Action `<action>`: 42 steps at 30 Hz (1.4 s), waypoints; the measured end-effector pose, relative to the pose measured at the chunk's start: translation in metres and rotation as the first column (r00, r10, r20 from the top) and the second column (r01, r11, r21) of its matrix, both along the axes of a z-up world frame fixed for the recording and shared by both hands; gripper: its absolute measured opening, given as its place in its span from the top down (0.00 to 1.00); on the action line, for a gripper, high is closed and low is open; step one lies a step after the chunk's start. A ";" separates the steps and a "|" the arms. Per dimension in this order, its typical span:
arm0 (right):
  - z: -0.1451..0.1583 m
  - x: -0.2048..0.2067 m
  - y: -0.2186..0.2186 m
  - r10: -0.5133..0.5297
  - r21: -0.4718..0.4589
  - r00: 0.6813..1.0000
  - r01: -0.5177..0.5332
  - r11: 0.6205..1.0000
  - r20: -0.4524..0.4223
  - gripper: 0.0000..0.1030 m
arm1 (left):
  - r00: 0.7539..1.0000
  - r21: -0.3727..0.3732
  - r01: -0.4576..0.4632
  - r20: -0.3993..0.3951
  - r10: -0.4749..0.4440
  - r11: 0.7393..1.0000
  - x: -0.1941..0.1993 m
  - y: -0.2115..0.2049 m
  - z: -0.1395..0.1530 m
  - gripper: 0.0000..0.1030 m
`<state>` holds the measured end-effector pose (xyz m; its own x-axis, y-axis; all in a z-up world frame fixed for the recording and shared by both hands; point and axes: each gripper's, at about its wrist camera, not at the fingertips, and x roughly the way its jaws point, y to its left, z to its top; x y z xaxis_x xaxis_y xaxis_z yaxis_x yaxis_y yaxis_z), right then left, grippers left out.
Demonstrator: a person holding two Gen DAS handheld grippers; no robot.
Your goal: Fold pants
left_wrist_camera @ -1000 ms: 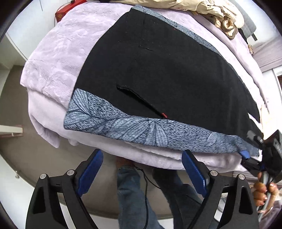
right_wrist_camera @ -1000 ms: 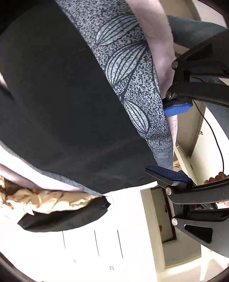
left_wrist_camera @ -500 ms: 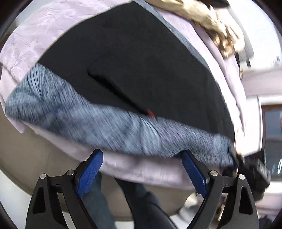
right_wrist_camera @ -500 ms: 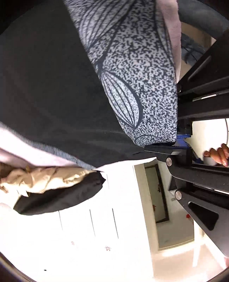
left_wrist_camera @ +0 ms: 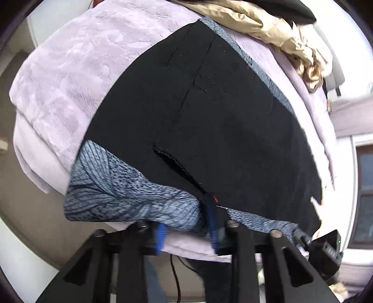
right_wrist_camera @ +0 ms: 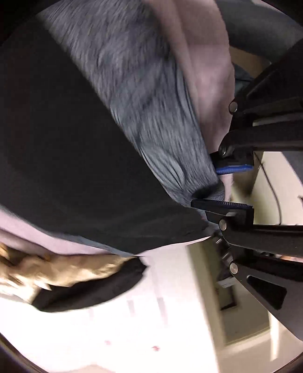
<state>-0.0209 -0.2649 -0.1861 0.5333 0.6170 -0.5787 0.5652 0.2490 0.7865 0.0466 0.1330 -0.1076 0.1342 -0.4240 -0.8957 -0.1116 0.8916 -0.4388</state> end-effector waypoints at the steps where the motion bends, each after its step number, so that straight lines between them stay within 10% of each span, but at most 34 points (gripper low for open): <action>1: 0.000 -0.004 -0.003 -0.019 0.003 1.000 0.020 1.000 -0.007 0.94 | 1.000 -0.001 0.003 0.005 -0.003 1.000 0.001 0.002 0.003 0.79; 12: 0.096 0.103 -0.047 0.283 -0.173 0.950 -0.259 0.950 0.132 0.94 | 0.974 0.008 0.001 0.227 -0.003 1.000 0.077 -0.027 0.090 0.79; 15: 0.092 0.159 -0.065 0.333 -0.171 0.937 -0.313 0.934 0.108 0.94 | 0.956 0.066 -0.005 0.294 -0.015 0.998 0.123 -0.048 0.095 0.64; 18: 0.075 0.211 -0.083 0.371 -0.185 0.925 -0.353 0.917 0.076 0.93 | 0.934 0.204 -0.051 0.356 -0.026 0.978 0.171 -0.066 0.079 0.26; 26: 0.000 0.292 -0.097 0.413 -0.179 0.909 -0.416 0.892 -0.056 0.88 | 0.973 0.367 -0.115 0.229 0.030 0.923 0.242 -0.079 -0.006 0.24; 29: 0.017 0.290 -0.095 0.439 -0.176 0.898 -0.436 0.883 -0.024 0.61 | 0.954 0.363 -0.165 0.294 0.055 0.917 0.234 -0.064 0.022 0.24; 31: 0.044 0.285 -0.087 0.483 -0.216 0.875 -0.467 0.857 0.023 0.21 | 0.941 0.388 -0.159 0.337 0.021 0.908 0.222 -0.059 0.045 0.24; 33: 0.077 0.267 -0.075 0.531 -0.296 0.839 -0.481 0.825 0.119 0.26 | 0.940 0.429 -0.096 0.336 -0.060 0.898 0.211 -0.067 0.051 0.24; 35: 0.083 0.263 -0.061 0.569 -0.333 0.813 -0.507 0.795 0.123 0.52 | 0.941 0.453 -0.013 0.306 -0.142 0.891 0.207 -0.086 0.042 0.24; 40: 0.037 0.280 -0.034 0.633 -0.501 0.764 -0.600 0.624 -0.127 0.63 | 0.954 0.522 0.078 0.209 -0.216 0.850 0.211 -0.146 -0.017 0.24; 42: 0.036 0.280 -0.054 0.576 -0.500 0.808 -0.553 0.667 -0.125 0.73 | 0.952 0.539 0.079 0.210 -0.224 0.838 0.209 -0.155 -0.017 0.24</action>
